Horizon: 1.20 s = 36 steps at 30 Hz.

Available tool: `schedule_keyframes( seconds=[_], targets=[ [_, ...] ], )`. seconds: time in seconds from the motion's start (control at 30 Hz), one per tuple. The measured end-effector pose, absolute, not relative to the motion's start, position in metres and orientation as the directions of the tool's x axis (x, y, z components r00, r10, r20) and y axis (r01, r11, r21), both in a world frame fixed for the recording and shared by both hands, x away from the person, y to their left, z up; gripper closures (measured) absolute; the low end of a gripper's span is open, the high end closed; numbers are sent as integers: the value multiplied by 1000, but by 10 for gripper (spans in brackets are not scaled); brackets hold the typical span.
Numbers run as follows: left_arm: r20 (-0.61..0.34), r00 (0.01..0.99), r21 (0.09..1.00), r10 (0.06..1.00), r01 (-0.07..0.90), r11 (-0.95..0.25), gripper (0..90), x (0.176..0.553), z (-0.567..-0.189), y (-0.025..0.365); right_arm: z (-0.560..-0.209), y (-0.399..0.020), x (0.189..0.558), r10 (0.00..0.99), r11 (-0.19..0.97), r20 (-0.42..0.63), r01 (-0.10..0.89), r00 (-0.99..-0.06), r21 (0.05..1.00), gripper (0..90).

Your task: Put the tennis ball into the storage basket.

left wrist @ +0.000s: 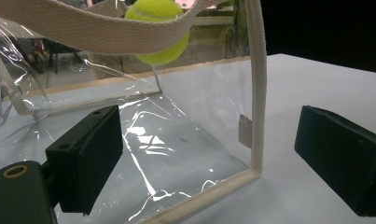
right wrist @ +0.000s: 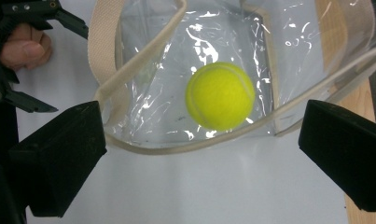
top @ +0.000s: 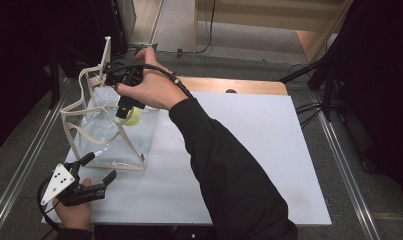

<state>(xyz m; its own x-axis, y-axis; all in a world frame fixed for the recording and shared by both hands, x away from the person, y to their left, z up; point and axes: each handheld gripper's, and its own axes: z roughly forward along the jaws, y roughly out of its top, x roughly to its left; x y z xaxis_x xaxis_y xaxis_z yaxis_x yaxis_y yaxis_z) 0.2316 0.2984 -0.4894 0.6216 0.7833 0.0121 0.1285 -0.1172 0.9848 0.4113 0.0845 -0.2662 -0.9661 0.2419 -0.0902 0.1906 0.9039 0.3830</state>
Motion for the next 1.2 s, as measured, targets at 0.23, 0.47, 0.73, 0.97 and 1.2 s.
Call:
schedule_keyframes(
  seconds=[0.23,0.47,0.73,0.97,1.2],
  targets=[
    [19,623,984,782,126,-124,83,232,-489,298,-268,68,408,261,896,-96,204,-961,395,0],
    [20,623,984,782,126,-126,83,232,-490,297,-272,53,404,274,891,-91,218,-957,398,0],
    [22,624,984,781,126,-129,83,232,-490,297,-286,41,398,286,881,-85,227,-954,415,0],
    [22,621,983,783,129,-130,83,232,-490,297,-300,32,391,297,873,-81,236,-951,426,0],
    [20,622,984,783,127,-127,83,232,-490,297,-309,24,386,315,861,-78,250,-946,443,0]
  ],
)
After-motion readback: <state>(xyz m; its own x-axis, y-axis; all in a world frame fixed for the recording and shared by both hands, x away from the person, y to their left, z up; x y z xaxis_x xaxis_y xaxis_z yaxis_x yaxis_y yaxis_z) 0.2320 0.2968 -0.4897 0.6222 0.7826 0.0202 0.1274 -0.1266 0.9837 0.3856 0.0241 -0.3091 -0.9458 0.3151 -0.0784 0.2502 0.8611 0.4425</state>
